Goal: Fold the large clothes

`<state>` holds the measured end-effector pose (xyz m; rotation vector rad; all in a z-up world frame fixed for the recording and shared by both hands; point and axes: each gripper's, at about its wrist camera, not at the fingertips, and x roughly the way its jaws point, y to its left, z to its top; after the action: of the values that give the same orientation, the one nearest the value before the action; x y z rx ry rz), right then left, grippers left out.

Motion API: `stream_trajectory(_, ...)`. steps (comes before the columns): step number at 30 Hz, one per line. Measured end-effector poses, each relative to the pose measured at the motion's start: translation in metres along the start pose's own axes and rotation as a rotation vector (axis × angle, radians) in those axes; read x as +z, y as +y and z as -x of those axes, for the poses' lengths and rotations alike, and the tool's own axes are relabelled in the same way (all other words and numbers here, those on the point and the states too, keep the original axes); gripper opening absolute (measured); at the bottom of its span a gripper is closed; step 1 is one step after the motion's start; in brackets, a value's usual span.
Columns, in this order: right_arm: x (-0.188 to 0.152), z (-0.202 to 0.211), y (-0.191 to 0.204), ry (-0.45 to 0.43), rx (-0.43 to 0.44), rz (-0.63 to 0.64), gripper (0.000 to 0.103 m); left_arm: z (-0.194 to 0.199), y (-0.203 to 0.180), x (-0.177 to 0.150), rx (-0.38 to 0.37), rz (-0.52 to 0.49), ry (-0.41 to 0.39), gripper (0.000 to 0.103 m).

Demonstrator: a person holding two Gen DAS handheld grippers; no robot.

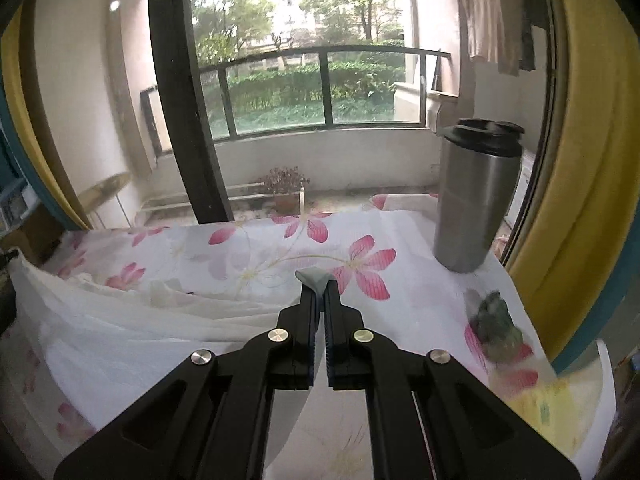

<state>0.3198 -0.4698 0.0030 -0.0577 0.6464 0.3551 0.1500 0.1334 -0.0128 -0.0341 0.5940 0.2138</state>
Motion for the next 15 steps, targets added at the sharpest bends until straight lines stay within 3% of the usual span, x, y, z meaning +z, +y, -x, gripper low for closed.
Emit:
stream_trajectory(10,-0.005,-0.065,-0.008,0.131,-0.010,0.023,0.004,-0.075,0.002,-0.013,0.007,0.080,0.135,0.005)
stream_trajectory(15,-0.007,-0.084,0.001,0.156,-0.079,0.075,0.004,-0.095,0.000,-0.014,-0.040,0.126,0.167,0.005)
